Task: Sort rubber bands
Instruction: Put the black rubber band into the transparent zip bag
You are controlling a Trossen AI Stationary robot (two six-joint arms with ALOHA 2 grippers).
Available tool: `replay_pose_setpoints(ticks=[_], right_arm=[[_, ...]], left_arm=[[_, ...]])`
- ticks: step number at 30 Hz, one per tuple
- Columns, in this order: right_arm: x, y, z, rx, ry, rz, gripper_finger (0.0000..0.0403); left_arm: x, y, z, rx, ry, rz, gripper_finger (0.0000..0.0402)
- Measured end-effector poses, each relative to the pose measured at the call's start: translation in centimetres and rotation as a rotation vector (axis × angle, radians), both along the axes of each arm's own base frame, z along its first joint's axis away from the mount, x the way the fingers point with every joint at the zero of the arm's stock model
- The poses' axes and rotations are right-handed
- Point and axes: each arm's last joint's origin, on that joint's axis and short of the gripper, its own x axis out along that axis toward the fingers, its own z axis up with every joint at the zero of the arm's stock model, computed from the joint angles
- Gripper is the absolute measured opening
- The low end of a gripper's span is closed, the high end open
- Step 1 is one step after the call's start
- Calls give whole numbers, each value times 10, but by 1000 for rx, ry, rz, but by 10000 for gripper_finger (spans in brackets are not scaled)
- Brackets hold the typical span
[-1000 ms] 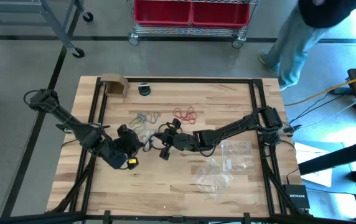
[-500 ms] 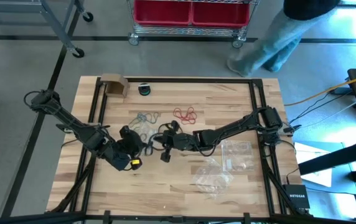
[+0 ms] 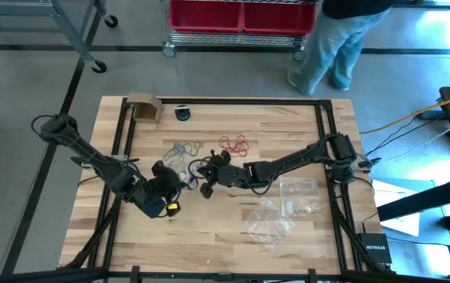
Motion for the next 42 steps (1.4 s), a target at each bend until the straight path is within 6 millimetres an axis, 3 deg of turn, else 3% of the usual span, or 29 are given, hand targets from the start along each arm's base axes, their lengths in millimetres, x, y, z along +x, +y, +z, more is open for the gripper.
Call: replay_pose_setpoints(ticks=[11, 15, 20, 29, 42], right_arm=[[-1, 0, -4, 51, 40, 41, 1], [-1, 2, -3, 82, 23, 55, 3], [-1, 2, -3, 124, 10, 30, 43], [1, 2, 0, 116, -30, 22, 142], [0, 5, 2, -45, 25, 192, 153]], left_arm=[[9, 0, 2, 33, -124, 102, 0], [9, 3, -10, 17, -116, 138, 0], [5, 7, -25, -17, -109, 190, 0], [2, 9, -33, -42, -111, 223, 0], [2, 9, -33, -43, -112, 224, 0]])
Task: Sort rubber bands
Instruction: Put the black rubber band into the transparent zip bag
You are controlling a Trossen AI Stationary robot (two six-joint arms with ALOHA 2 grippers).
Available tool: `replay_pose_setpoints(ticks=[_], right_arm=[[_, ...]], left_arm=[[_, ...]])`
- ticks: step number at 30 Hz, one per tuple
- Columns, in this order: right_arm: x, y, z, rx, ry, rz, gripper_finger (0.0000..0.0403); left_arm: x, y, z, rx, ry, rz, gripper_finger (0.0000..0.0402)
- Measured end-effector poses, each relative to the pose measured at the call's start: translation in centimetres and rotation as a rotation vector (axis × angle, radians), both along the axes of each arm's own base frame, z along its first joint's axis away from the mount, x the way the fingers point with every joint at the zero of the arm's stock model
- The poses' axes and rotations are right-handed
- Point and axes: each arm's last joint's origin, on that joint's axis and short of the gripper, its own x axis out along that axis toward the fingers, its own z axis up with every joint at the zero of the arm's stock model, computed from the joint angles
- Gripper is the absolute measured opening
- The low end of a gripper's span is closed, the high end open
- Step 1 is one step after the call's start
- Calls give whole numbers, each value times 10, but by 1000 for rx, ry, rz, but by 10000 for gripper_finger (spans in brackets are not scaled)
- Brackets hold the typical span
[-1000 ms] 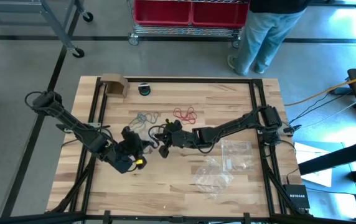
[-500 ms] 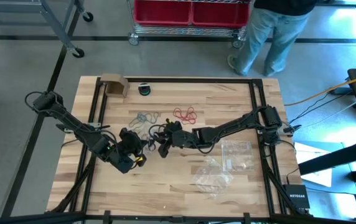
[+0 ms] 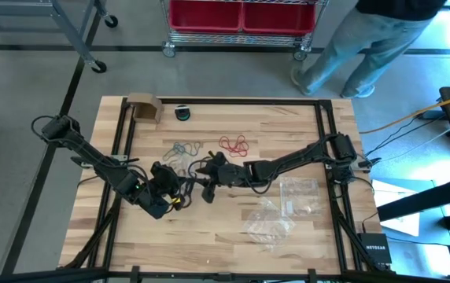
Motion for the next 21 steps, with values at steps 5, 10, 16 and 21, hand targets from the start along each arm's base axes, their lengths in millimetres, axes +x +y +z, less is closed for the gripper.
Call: replay_pose_setpoints(ticks=[5, 10, 16, 21], right_arm=[[-3, 6, 10, -67, 1, 168, 153], [-7, 27, 10, -271, 2, 415, 153], [-10, 51, 2, -580, 11, 477, 153], [-3, 54, -11, -714, 5, 399, 153]], left_arm=[[0, 0, 0, 1, 1, -1, 0], [0, 0, 0, 2, 2, -1, 0], [0, 0, 0, -1, -2, -1, 0], [0, 0, 0, -4, -3, 1, 0]])
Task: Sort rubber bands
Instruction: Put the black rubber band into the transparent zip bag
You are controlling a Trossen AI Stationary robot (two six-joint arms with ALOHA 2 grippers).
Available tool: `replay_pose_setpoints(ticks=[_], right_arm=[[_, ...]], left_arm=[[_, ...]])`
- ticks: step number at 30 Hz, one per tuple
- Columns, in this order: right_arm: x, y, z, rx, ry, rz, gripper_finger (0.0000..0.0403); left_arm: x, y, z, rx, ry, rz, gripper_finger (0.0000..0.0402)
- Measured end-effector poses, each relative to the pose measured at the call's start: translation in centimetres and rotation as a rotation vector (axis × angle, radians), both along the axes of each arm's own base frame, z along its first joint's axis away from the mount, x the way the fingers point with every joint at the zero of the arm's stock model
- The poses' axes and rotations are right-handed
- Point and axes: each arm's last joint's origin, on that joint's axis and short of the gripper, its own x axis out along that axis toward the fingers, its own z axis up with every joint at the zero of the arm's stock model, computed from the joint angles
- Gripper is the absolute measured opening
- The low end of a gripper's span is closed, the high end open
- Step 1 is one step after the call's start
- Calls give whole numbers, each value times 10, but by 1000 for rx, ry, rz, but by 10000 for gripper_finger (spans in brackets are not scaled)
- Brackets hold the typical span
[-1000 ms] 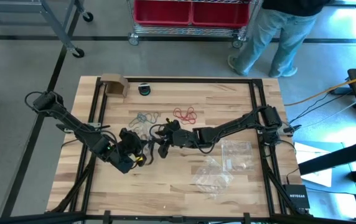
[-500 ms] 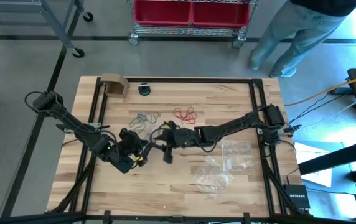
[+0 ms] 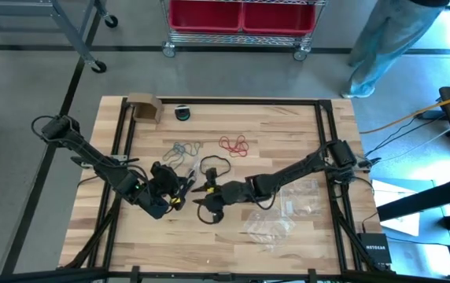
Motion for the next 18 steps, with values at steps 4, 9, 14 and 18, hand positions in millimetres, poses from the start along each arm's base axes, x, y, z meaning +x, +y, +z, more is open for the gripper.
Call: replay_pose_setpoints(ticks=[4, 9, 14, 18], right_arm=[[6, 1, -16, -42, -33, -9, 153], [11, 0, -18, -83, -102, -58, 153], [20, -3, -18, -83, -91, -30, 153], [30, 0, -20, -117, -88, -23, 153]], left_arm=[[0, 0, 0, -2, -1, 1, 0], [0, 0, 0, -2, -1, 1, 0], [0, 0, 0, -2, -2, 1, 0], [0, 0, 0, -2, -2, 1, 0]])
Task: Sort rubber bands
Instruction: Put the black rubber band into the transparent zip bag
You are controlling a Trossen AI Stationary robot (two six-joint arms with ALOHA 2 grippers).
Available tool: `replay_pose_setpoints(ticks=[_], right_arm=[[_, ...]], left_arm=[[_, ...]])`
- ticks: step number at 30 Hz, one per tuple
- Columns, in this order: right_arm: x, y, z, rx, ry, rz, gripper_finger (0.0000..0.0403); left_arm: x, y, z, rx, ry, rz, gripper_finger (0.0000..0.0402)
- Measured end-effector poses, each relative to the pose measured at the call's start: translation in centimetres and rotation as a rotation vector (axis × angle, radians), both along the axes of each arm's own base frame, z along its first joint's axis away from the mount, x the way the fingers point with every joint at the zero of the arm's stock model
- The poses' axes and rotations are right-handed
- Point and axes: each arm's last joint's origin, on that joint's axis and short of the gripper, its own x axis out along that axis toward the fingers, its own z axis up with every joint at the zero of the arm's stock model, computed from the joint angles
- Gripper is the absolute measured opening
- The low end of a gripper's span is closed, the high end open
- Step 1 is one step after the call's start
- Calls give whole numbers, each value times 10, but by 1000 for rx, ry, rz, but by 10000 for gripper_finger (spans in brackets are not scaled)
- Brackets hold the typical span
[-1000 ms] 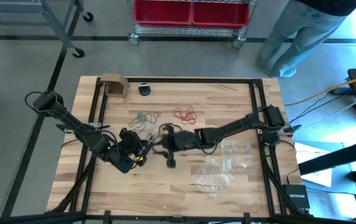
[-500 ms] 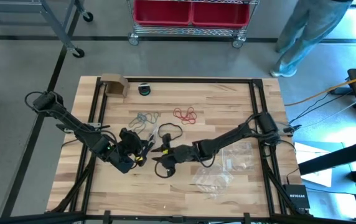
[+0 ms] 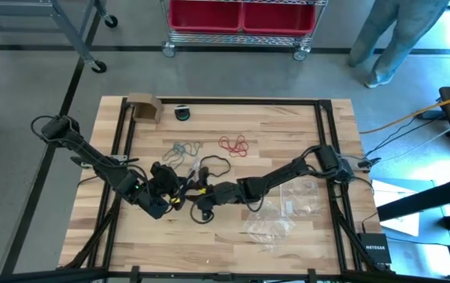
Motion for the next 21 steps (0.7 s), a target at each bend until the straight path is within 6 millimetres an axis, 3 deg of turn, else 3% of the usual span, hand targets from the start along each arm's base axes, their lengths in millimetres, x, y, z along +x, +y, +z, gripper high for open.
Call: replay_pose_setpoints(ticks=[5, 11, 21], right_arm=[[12, 1, -9, -42, 101, 6, 153], [12, 0, -10, -57, 120, -37, 139], [12, -2, -9, -75, 116, -96, 7]], left_arm=[[0, 0, 0, 0, 1, -1, 0], [0, 0, 0, 1, 0, -3, 0], [0, 0, 0, 11, 6, -11, 0]])
